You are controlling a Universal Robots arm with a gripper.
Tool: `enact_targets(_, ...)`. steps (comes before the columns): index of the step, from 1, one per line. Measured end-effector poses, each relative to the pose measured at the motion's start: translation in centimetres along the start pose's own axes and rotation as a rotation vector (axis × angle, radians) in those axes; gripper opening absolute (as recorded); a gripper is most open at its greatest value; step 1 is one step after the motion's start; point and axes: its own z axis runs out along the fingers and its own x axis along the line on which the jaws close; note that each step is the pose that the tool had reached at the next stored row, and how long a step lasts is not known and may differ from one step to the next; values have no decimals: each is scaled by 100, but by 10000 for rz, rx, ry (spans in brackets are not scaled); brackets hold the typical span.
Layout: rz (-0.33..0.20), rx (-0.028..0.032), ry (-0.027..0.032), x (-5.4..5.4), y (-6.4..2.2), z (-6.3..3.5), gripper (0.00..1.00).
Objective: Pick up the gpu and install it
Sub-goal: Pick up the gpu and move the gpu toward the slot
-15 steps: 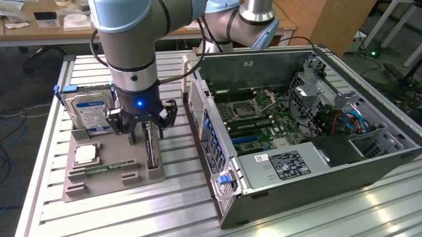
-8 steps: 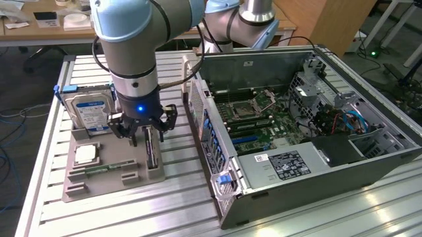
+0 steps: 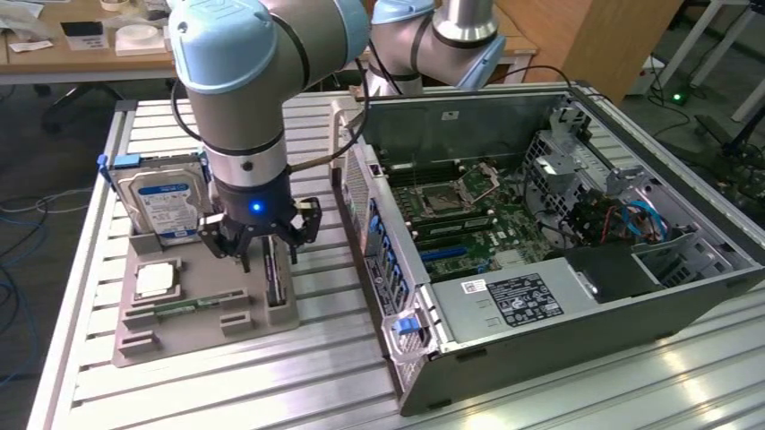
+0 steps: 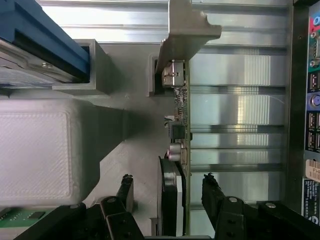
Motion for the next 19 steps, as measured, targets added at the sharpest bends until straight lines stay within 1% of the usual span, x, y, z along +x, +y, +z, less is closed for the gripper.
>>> enact_targets(3,0,7,3,0,0,-1,66)
enact_targets(5,0,43,0,0,0,1,66)
enact_targets(8,-2,49,1,0,0,0,65)
enact_targets(10,-1,50,3,0,0,0,52)
enact_targets(11,-1,51,3,0,0,1,52)
enact_targets(12,-1,48,0,0,0,8,46)
enact_targets(16,-1,49,1,1,-2,38,46)
enact_targets(19,-1,50,3,1,-2,41,46)
